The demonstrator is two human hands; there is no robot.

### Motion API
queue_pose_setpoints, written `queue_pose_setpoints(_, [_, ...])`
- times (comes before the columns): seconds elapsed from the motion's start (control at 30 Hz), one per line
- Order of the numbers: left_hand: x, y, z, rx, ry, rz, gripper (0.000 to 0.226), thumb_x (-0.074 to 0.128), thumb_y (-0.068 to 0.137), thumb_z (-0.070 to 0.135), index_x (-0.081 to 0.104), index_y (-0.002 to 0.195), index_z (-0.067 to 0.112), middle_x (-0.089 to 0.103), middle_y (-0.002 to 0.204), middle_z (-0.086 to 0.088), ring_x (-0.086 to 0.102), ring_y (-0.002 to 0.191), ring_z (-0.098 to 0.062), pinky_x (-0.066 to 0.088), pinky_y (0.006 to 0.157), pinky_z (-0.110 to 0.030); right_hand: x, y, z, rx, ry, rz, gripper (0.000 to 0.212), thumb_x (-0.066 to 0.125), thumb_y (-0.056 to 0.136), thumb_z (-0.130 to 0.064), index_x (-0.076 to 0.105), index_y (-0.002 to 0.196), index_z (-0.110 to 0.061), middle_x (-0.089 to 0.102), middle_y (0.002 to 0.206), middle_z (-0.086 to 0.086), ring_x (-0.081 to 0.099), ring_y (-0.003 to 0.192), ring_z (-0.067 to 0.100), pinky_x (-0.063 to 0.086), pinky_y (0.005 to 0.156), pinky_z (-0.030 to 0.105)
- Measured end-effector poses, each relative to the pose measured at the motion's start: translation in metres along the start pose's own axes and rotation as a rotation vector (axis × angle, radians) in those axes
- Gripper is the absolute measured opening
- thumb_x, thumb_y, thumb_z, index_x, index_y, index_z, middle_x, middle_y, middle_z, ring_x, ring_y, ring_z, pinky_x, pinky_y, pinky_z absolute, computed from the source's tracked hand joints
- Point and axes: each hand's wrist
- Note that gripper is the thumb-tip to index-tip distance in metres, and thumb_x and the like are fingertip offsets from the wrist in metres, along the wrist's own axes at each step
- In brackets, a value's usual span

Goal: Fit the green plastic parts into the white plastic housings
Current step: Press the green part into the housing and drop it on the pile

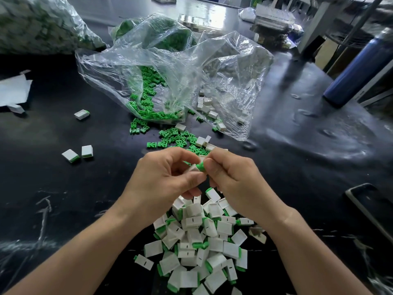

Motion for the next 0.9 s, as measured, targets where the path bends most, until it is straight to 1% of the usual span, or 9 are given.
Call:
queue_pose_setpoints(0.07, [-0.001,0.001,0.002,-0.066,-0.075,-0.035,0.014,0.066,0.071,0.003,0.066,0.084,0.007,0.069,0.061,-0.007,0.064,0.051,-0.013,0.052,0.049,-0.019,0.001,0.000,0.002,-0.059,-0.117,0.002,0.032,0.046,0.095,-0.021,0.039,0.066,-0.031,0.044,0.055,-0.012,0.044,0.056,0.005,0.032,0.052,0.019])
queue_pose_setpoints(0.13, [-0.004,0.001,0.005,-0.101,-0.122,-0.063,0.016,0.064,0.067,0.011,0.068,0.080,0.004,0.070,0.065,-0.010,0.063,0.051,-0.012,0.050,0.047,-0.018,0.003,0.000,0.001,-0.118,-0.184,0.023,0.024,0.042,0.093,-0.028,0.038,0.070,-0.029,0.044,0.058,-0.011,0.044,0.060,0.008,0.034,0.055,0.022])
queue_pose_setpoints(0.23, [-0.007,0.000,0.007,-0.101,-0.064,-0.088,0.018,0.060,0.067,0.024,0.069,0.074,0.011,0.069,0.066,-0.008,0.056,0.044,-0.010,0.038,0.035,-0.017,0.005,-0.002,-0.001,-0.133,-0.157,0.066,0.019,0.037,0.089,-0.032,0.040,0.072,-0.022,0.049,0.063,-0.005,0.045,0.065,0.015,0.037,0.059,0.027])
queue_pose_setpoints(0.3, [-0.008,-0.001,0.006,-0.089,-0.039,-0.101,0.016,0.059,0.069,0.028,0.069,0.071,0.016,0.067,0.061,-0.006,0.051,0.040,-0.008,0.032,0.034,-0.015,0.005,-0.002,-0.002,-0.114,-0.120,0.065,0.023,0.037,0.088,-0.035,0.042,0.072,-0.019,0.051,0.063,-0.002,0.046,0.066,0.015,0.036,0.060,0.027])
queue_pose_setpoints(0.4, [-0.007,-0.001,0.003,-0.049,0.004,-0.102,0.015,0.059,0.079,0.021,0.069,0.071,0.013,0.059,0.051,-0.001,0.047,0.037,-0.007,0.031,0.035,-0.012,0.004,-0.002,-0.002,-0.099,-0.087,0.043,0.028,0.035,0.088,-0.036,0.038,0.065,-0.019,0.043,0.056,-0.002,0.041,0.059,0.013,0.032,0.055,0.024])
queue_pose_setpoints(0.47, [-0.007,0.000,0.001,-0.022,0.057,-0.113,0.018,0.059,0.082,0.020,0.069,0.073,0.008,0.054,0.048,0.002,0.045,0.036,-0.007,0.031,0.036,-0.011,0.004,-0.002,-0.002,-0.125,-0.161,0.034,0.027,0.035,0.087,-0.034,0.032,0.062,-0.025,0.035,0.052,-0.007,0.038,0.055,0.009,0.028,0.052,0.020])
queue_pose_setpoints(0.57, [-0.010,-0.002,0.001,0.022,0.169,-0.152,0.027,0.059,0.077,0.030,0.069,0.073,0.005,0.052,0.046,0.005,0.044,0.036,-0.006,0.032,0.038,-0.011,0.001,-0.002,-0.004,-0.166,-0.259,-0.020,0.025,0.035,0.086,-0.031,0.028,0.062,-0.030,0.031,0.052,-0.012,0.035,0.054,0.007,0.026,0.052,0.020])
queue_pose_setpoints(0.73, [-0.012,-0.003,0.000,0.094,0.302,-0.186,0.042,0.054,0.074,0.042,0.065,0.069,0.002,0.051,0.047,0.001,0.045,0.039,-0.008,0.034,0.040,-0.017,-0.003,-0.002,-0.005,-0.221,-0.323,-0.098,0.020,0.035,0.087,-0.028,0.031,0.067,-0.023,0.030,0.057,-0.013,0.030,0.056,0.015,0.022,0.054,0.028])
queue_pose_setpoints(0.9, [-0.014,-0.004,-0.001,0.159,0.435,-0.206,0.031,0.060,0.088,0.024,0.063,0.066,0.002,0.049,0.049,-0.002,0.041,0.041,-0.007,0.035,0.041,-0.027,-0.005,-0.003,-0.007,-0.264,-0.406,-0.149,0.018,0.034,0.087,-0.026,0.033,0.072,-0.017,0.029,0.059,-0.013,0.032,0.060,0.017,0.028,0.057,0.033])
Point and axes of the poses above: each hand's wrist, its own y-axis towards the middle knuckle, its own x-axis out of the palm, z = x × y
